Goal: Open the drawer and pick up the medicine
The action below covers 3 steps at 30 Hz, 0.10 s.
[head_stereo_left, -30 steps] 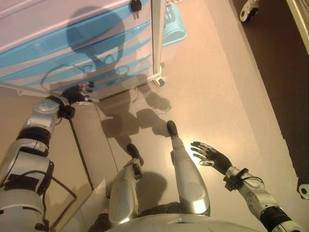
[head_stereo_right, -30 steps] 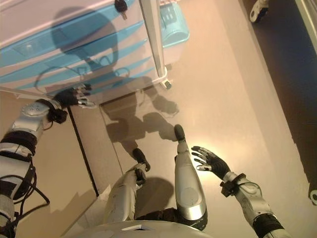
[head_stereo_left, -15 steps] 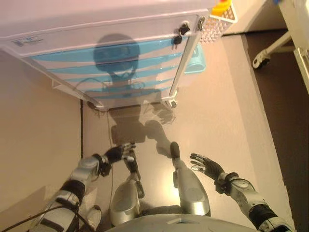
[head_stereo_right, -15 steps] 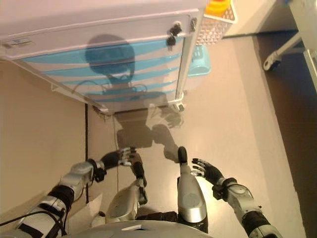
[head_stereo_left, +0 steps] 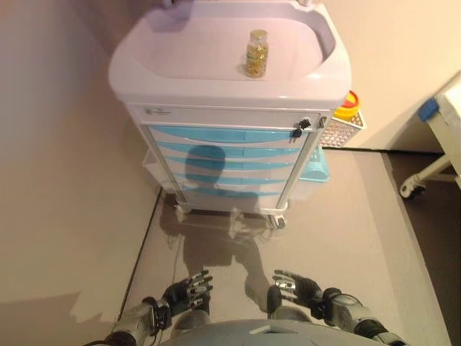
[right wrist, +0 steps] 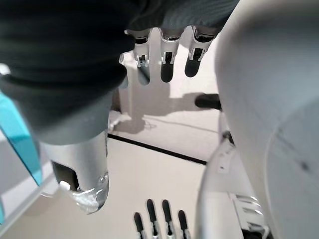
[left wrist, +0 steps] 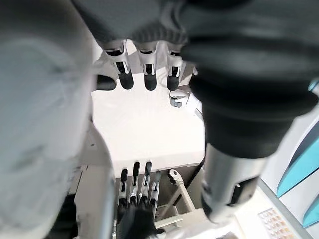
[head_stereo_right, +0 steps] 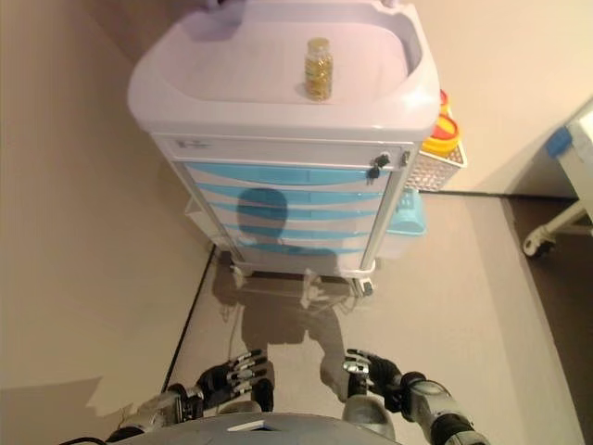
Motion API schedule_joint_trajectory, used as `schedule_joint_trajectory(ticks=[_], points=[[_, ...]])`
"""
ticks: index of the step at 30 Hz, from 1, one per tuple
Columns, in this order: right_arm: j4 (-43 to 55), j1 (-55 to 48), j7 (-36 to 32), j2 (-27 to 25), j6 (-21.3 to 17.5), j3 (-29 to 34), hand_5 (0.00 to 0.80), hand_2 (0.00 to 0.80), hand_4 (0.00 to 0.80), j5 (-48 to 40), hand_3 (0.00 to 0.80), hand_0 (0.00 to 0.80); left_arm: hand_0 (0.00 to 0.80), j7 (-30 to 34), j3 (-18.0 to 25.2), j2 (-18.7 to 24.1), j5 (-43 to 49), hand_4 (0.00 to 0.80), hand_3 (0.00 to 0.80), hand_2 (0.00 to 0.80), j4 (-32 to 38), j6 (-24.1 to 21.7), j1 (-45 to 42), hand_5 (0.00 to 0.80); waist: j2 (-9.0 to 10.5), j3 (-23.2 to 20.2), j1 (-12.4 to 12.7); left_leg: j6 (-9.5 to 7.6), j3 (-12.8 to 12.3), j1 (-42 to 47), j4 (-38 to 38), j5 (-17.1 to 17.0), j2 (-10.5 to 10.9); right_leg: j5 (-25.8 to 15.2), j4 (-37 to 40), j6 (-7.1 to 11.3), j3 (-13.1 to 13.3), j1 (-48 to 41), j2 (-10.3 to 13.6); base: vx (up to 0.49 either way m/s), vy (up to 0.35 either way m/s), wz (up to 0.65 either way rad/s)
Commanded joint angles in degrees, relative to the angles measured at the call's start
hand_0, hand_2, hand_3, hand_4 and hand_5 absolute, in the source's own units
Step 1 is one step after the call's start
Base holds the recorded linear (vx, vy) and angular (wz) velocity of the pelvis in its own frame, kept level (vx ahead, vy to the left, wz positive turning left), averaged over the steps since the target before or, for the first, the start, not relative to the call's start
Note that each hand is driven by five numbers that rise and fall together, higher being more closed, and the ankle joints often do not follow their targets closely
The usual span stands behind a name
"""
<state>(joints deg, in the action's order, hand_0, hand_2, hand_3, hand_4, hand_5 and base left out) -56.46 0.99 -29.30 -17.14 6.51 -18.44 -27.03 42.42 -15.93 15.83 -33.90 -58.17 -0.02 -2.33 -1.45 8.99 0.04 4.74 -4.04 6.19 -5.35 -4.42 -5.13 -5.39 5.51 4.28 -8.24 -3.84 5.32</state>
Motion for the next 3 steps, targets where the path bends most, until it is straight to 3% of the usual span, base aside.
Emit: schedule_joint_trajectory(ticks=[1,3], points=[[-2.41,1.78,-2.01,1.71,0.41,-0.04,0.0,0.0,0.0,-2.44,0.0,0.0,0.0,2.32,0.01,-1.34,-3.15,0.0,0.0,0.0,-3.52,0.48,3.08,0.0,1.16,-0.3,1.1,-0.19,1.63,-2.18,1.93,3.01,2.16,5.24,-4.49,0.95,-1.71,-0.21,-1.45,-0.006,0.05,0.14],[-4.55,1.97,-2.16,2.27,0.55,0.43,0.0,0.0,0.0,-2.82,0.0,0.0,0.0,2.39,0.29,-2.14,-4.09,0.0,0.0,0.0,-4.83,0.78,2.85,0.0,0.93,-0.95,1.47,-0.37,2.01,-1.93,1.82,3.23,2.61,5.4,-4.42,0.94,-2.13,-0.69,-1.27,-0.006,0.048,0.08]])
